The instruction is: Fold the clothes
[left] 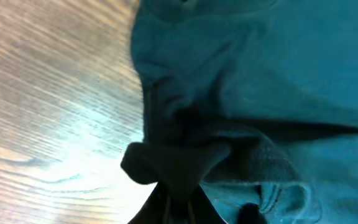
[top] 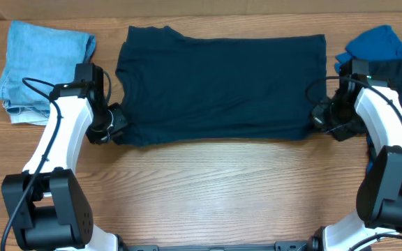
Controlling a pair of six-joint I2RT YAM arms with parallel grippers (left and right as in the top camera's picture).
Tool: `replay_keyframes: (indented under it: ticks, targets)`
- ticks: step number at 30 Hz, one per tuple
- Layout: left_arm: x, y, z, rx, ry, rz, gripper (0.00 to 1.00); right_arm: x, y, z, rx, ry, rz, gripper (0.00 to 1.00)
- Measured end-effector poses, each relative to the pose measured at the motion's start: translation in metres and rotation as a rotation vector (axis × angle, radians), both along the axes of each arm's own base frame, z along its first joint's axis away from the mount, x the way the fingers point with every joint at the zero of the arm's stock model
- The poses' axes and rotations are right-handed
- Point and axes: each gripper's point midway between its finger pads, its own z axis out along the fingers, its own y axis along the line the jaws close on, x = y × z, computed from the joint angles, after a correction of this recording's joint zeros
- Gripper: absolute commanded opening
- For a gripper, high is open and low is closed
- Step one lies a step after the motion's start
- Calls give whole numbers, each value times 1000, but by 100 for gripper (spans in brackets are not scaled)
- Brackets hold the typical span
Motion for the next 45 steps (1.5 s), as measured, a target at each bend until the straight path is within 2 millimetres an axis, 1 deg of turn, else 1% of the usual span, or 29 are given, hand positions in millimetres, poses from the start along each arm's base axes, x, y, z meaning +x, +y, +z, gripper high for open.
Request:
replay_keyframes:
  ticks: [3, 5, 9, 10, 12, 13, 14, 15, 16, 17, 19, 21, 22, 23, 24, 25, 26, 27, 30, 31, 33, 34, 35, 36, 39, 41, 43, 45]
  targets:
    - [16, -1, 13, -8, -55, -2, 15, 22, -4, 25, -17, -69, 13, 4]
    - [22, -1, 17, -8, -78, -2, 15, 33, -7, 36, -32, -109, 16, 4]
    - [29, 0, 19, -5, -109, -2, 14, 40, -12, 38, -56, -138, 16, 4]
    - [29, 0, 20, -6, -108, -2, 19, 40, -12, 38, -56, -138, 16, 4]
    - [13, -3, 19, -17, -42, -3, 28, 39, -12, 38, -56, -135, 16, 4]
    - [1, -6, 18, -29, 6, -9, 38, 40, -12, 38, -56, -136, 17, 4]
    - [-10, -13, 18, -53, 51, -34, 46, 39, -12, 38, -56, -136, 17, 4]
    - [-18, -22, 19, -84, 82, -74, 67, 39, -12, 38, -56, -136, 16, 4]
    - [-25, -31, 19, -111, 105, -105, 73, 39, -12, 38, -56, -135, 17, 4]
    - [-30, -41, 18, -133, 120, -138, 76, 39, -12, 38, -56, -136, 16, 4]
    - [-41, -53, 11, -159, 154, -181, 76, 39, -12, 38, -56, -136, 17, 4]
    - [-48, -57, -2, -171, 166, -184, 72, 39, -12, 38, -55, -135, 16, 4]
    - [-47, -57, -9, -173, 157, -182, 69, 39, -12, 38, -55, -135, 16, 4]
    - [-48, -58, -16, -176, 153, -177, 68, 39, -12, 38, -56, -135, 17, 4]
    - [-50, -58, -20, -177, 155, -170, 68, 39, -12, 38, -56, -135, 17, 4]
    - [-49, -58, -24, -176, 149, -166, 65, 39, -12, 38, -56, -135, 17, 4]
    - [-47, -58, -25, -175, 139, -164, 62, 39, -12, 38, -55, -135, 17, 4]
    - [-45, -57, -26, -168, 129, -165, 62, 39, -12, 38, -56, -135, 17, 4]
    - [-43, -46, -28, -105, 126, -174, 60, 39, -12, 38, -56, -135, 16, 4]
    - [-43, -44, -29, -90, 124, -190, 56, 39, -12, 38, -56, -135, 16, 4]
    - [-40, -40, -29, -69, 110, -239, 42, 39, -12, 38, -56, -135, 17, 4]
    - [-39, -40, -30, -64, 104, -267, 38, 39, -12, 38, -56, -135, 17, 4]
    - [-38, -40, -30, -63, 98, -281, 36, 39, -12, 38, -56, -135, 17, 4]
    - [-37, -40, -30, -58, 88, -315, 36, 39, -12, 38, -56, -135, 17, 4]
    - [-33, -45, -30, -36, 69, -403, 41, 39, -12, 38, -56, -135, 16, 4]
    - [-33, -53, -31, 11, 65, -477, 45, 39, -12, 38, -56, -135, 16, 4]
    - [-34, -60, -31, 68, 69, -532, 44, 39, -12, 38, -56, -135, 16, 4]
    - [-34, -64, -31, 150, 74, -583, 41, 39, -12, 38, -56, -135, 17, 4]
